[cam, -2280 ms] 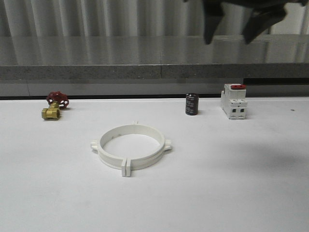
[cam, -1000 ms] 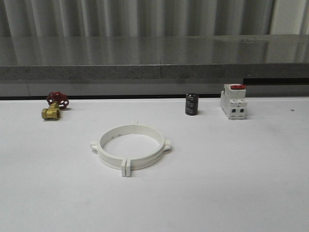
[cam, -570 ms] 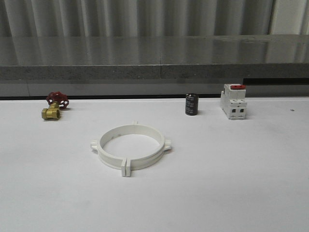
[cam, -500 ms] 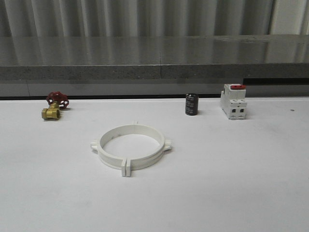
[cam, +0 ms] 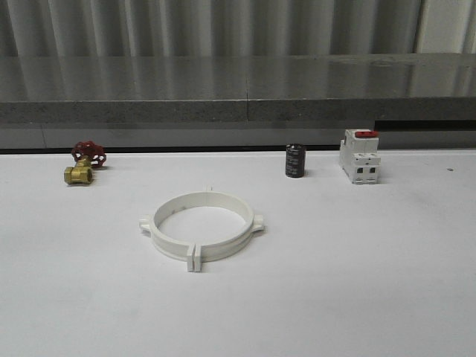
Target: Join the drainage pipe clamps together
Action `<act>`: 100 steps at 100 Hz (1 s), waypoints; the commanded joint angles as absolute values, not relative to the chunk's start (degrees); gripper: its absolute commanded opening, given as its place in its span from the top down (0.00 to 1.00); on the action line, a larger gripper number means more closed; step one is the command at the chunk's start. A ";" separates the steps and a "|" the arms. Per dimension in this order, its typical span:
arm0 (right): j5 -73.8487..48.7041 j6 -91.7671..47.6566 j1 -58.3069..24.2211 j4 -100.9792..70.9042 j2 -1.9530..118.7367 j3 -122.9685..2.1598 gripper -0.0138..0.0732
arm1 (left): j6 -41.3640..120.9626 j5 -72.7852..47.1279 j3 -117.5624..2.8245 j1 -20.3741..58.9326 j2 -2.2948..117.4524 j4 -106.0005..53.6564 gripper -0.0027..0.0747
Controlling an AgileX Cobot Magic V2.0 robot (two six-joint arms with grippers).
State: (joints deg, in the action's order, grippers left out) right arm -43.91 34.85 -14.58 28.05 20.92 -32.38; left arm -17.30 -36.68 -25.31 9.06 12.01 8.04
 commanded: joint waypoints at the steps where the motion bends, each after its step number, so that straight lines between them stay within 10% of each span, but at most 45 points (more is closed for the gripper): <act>1: -34.62 29.69 -13.29 26.84 18.17 -31.05 0.92 | -17.48 -32.69 -26.76 9.07 12.59 7.94 0.99; 33: -13.81 1.01 -1.24 0.00 7.67 -17.64 0.92 | -17.48 -32.69 -26.76 9.07 12.59 7.94 0.99; 100: -2.11 9.24 -0.80 2.80 -1.81 0.79 0.92 | -17.48 -32.69 -26.76 9.07 12.59 7.94 0.99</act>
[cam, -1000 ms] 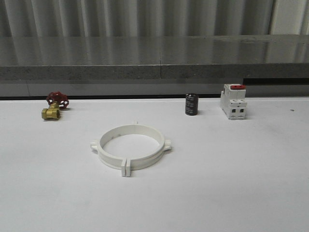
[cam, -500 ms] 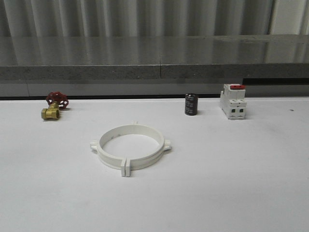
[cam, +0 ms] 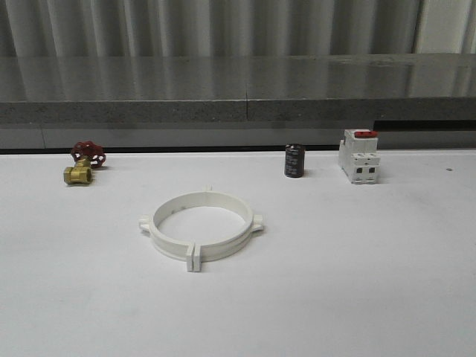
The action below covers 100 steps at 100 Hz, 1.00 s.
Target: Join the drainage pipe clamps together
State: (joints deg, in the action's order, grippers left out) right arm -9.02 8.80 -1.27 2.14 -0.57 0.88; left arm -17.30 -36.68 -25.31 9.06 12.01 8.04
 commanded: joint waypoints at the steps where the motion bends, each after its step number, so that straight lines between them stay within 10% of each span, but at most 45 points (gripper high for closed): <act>1: -2.36 9.24 -0.80 2.80 -1.81 0.78 0.92 | -17.48 -32.69 -26.76 9.07 12.59 7.94 0.99; 100: -1.87 9.24 -0.80 2.80 -1.81 0.68 0.92 | -17.48 -32.69 -26.76 9.07 12.59 7.94 0.99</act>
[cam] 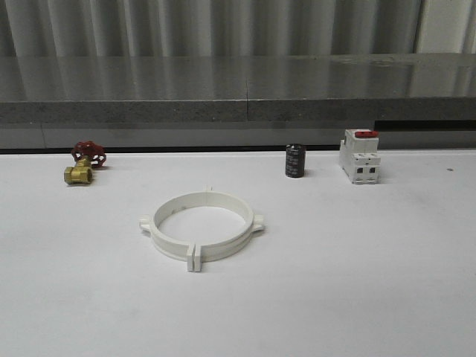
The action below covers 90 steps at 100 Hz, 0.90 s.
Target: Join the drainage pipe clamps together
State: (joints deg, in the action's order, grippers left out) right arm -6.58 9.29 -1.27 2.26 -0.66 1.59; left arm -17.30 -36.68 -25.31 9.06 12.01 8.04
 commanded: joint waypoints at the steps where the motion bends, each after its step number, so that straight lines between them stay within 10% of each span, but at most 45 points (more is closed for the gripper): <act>1: -1.87 9.24 -0.80 2.80 -1.81 0.68 0.92 | -17.48 -32.69 -26.76 9.07 12.59 7.94 0.99; 90: -1.87 9.24 -0.80 2.80 -1.81 0.68 0.92 | -1.53 -9.46 -8.85 9.07 1.00 -0.63 0.99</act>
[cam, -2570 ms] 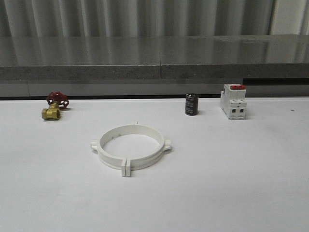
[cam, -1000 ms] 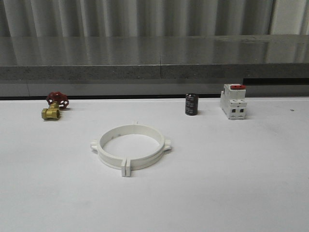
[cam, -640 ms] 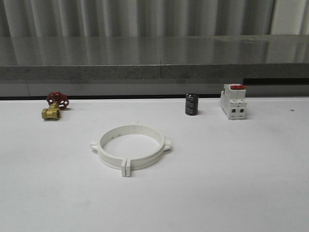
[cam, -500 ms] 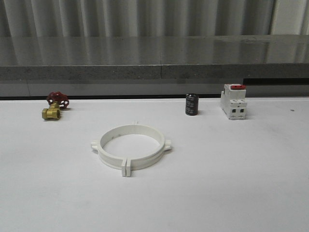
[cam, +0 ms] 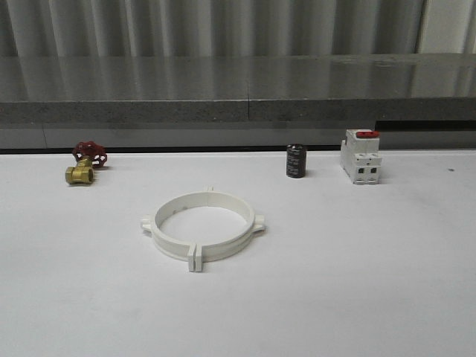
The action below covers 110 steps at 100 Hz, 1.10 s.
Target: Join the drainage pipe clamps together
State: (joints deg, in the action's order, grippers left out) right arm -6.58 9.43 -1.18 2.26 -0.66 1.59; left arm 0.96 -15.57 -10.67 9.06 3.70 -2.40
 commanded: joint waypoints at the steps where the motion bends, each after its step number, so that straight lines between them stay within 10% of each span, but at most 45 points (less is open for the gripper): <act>1: -1.87 9.24 -0.80 2.80 -1.81 0.68 0.92 | -1.84 -9.46 -8.55 9.07 0.71 -0.32 0.99; 110: -1.87 9.24 -0.80 2.80 -1.75 0.68 0.92 | -7.36 -2.84 1.76 3.92 -2.05 0.73 0.99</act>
